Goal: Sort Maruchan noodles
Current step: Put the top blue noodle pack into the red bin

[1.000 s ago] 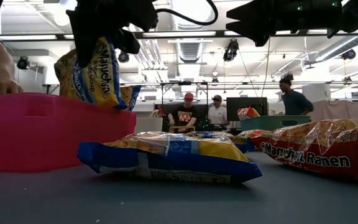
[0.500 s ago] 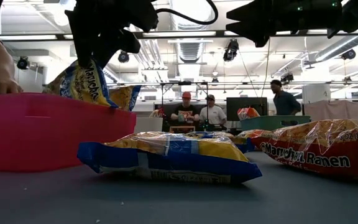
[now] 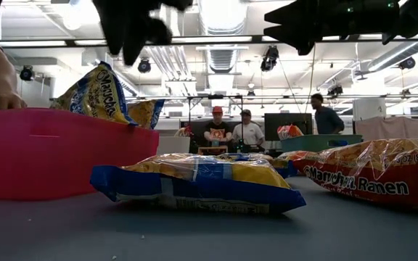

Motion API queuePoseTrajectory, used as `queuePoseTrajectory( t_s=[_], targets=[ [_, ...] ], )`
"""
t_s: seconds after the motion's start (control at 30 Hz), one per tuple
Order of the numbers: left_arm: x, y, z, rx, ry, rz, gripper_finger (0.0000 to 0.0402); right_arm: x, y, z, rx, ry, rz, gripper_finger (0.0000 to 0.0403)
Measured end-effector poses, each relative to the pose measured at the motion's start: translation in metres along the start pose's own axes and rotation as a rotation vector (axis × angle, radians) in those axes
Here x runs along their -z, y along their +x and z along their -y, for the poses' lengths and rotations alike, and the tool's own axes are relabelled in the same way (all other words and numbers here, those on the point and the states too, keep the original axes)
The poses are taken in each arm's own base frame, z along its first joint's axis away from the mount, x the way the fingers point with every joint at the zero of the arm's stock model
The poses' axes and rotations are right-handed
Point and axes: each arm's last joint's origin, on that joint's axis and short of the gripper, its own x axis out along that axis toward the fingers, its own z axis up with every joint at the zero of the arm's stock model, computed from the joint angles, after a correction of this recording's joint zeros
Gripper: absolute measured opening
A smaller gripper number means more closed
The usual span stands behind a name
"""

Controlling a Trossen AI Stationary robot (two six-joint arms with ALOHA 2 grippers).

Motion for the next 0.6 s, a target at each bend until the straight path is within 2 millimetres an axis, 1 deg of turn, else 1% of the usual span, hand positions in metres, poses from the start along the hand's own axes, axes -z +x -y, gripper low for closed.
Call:
queuePoseTrajectory(
  t_s=[0.1, 0.17, 0.3, 0.37, 0.47, 0.6],
  targets=[
    [0.008, -0.023, 0.001, -0.009, -0.010, 0.093, 0.0142, -0.001, 0.000, 0.000, 0.001, 0.000, 0.006, 0.0244],
    [0.014, -0.034, 0.003, -0.018, -0.028, 0.171, 0.0142, -0.003, 0.000, 0.000, 0.004, -0.010, 0.027, 0.0244],
    [0.031, -0.049, 0.010, -0.057, -0.038, 0.340, 0.0142, -0.013, -0.004, 0.001, -0.004, -0.011, 0.102, 0.0231],
    [0.042, -0.051, 0.015, -0.052, -0.034, 0.406, 0.0142, -0.014, -0.006, 0.000, -0.019, -0.011, 0.103, 0.0220],
    [0.058, -0.046, 0.020, -0.049, -0.047, 0.490, 0.0142, -0.013, -0.007, 0.000, -0.025, -0.011, 0.088, 0.0202],
    [0.081, -0.031, 0.018, -0.120, -0.129, 0.539, 0.0143, -0.010, -0.006, 0.000, -0.026, -0.013, 0.066, 0.0184]
  ],
)
